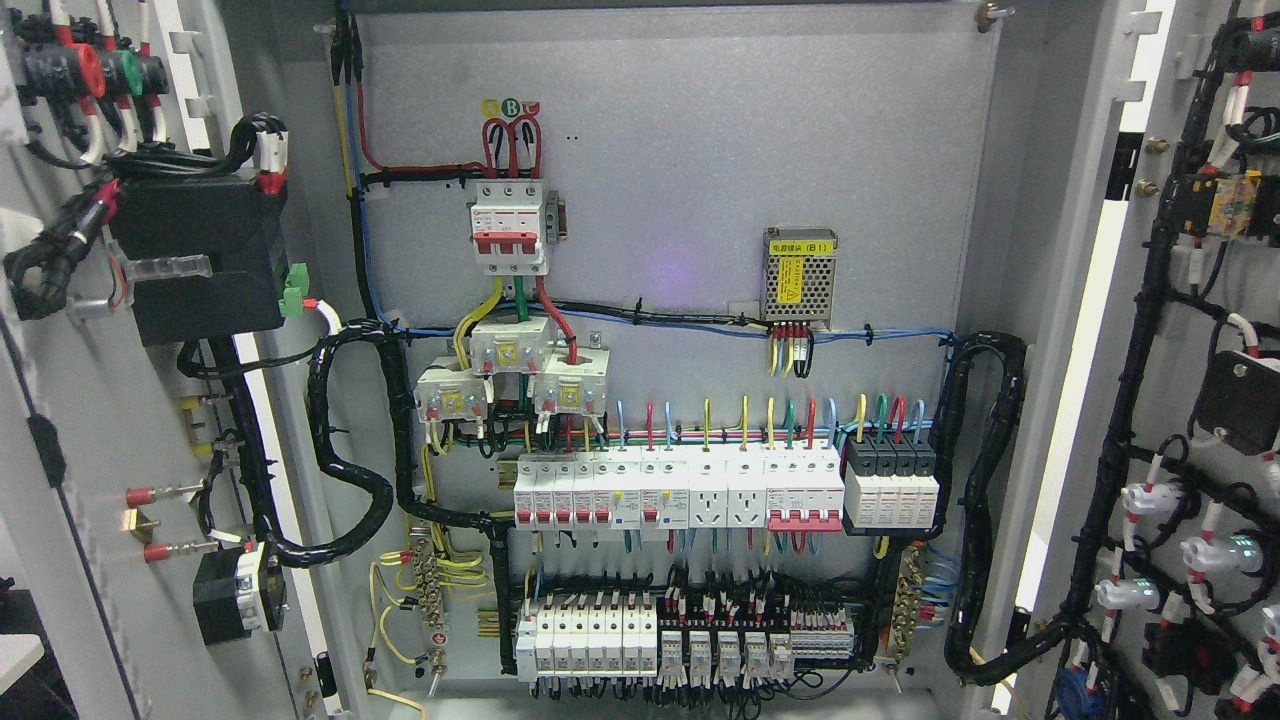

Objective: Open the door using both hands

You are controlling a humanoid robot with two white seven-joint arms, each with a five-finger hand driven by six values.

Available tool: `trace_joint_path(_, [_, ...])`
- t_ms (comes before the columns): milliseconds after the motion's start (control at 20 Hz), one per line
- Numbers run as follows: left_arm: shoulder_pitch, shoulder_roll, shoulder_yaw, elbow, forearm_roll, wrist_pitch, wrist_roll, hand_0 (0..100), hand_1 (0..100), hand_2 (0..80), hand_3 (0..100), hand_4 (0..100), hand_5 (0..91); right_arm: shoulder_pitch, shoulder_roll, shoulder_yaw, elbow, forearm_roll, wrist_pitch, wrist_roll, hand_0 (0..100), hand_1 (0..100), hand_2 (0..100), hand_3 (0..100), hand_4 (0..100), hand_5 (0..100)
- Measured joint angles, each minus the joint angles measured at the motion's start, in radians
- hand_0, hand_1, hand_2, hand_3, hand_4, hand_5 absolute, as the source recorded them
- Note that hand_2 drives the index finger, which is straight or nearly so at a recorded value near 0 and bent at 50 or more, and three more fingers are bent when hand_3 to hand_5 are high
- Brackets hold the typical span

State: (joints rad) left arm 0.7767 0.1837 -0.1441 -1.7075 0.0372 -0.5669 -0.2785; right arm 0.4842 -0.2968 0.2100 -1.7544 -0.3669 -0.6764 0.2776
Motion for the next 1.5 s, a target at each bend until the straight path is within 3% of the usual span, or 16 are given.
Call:
trace_joint_path(601, [0.000,0.035,0.030,-0.153,0.168,-0.101,0.005,0,0,0.0,0,3,0.0,0.015,-0.005,-0.086,-0.093,-0.024,-0.052,-0.012,0,0,0,0,0,0])
trace_joint_path(1503, [-0.147,0.059,0.043,-0.259,0.207,-0.156,0.006,0,0,0.0,0,3,0.0,-0.006,-0.011,-0.141,-0.281,-0.027,-0.084,-0.029,0,0,0,0,0,0])
